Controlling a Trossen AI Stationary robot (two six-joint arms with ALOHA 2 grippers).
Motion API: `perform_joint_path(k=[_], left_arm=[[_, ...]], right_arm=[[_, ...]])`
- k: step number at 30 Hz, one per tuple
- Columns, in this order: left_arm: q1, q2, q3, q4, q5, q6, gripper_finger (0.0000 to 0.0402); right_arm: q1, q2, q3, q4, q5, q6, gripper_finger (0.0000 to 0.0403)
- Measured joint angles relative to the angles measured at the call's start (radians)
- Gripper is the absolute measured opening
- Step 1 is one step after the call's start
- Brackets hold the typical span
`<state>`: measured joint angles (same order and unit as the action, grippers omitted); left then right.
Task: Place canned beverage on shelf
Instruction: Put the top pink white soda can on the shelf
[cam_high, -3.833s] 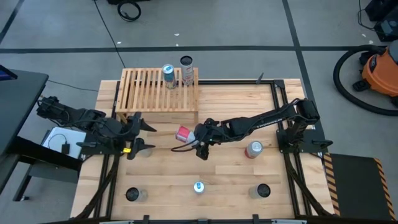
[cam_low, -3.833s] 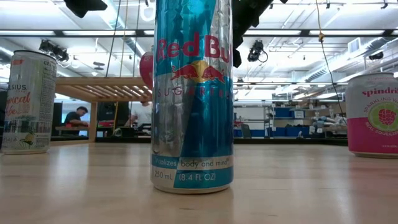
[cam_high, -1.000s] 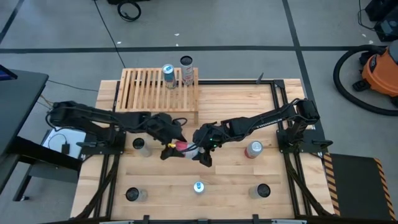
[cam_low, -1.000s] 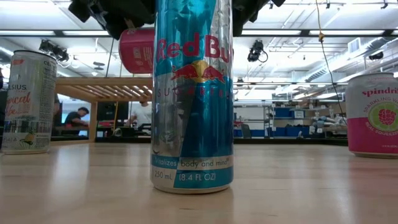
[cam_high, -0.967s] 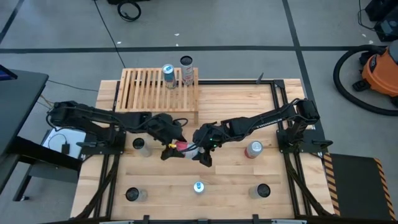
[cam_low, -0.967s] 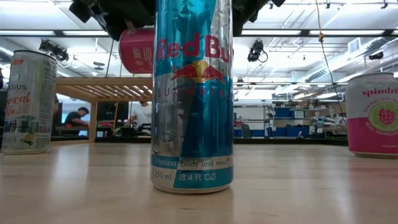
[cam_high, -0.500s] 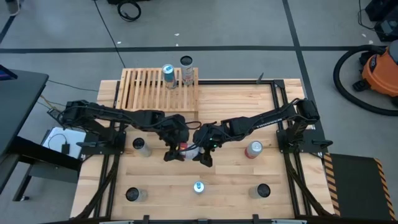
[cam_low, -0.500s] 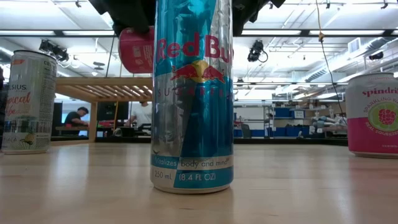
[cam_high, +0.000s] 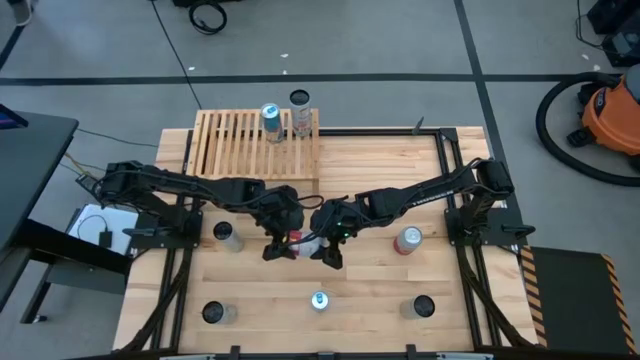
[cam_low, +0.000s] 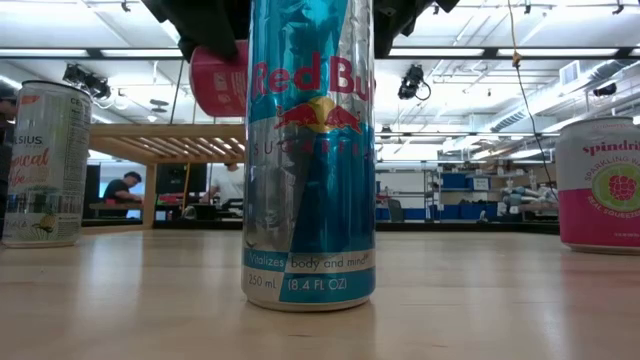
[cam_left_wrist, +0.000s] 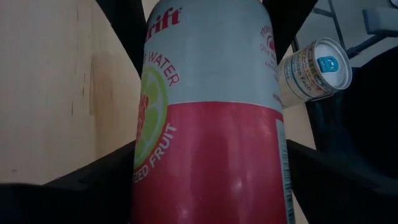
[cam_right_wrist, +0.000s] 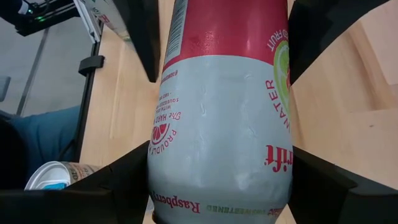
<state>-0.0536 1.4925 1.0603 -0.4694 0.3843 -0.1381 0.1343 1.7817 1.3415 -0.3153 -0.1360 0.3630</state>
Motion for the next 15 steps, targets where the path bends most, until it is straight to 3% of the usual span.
perform_joint_path(k=[7,15], left_arm=[[0.000,0.001,0.000,-0.001,-0.001,0.003,0.0294],[-0.015,0.001,-0.001,-0.001,-0.017,0.001,0.0293]], right_arm=[[0.000,0.000,0.000,0.001,-0.001,-0.001,0.0299],[0.002,0.000,0.000,0.001,-0.024,-0.001,0.0305]])
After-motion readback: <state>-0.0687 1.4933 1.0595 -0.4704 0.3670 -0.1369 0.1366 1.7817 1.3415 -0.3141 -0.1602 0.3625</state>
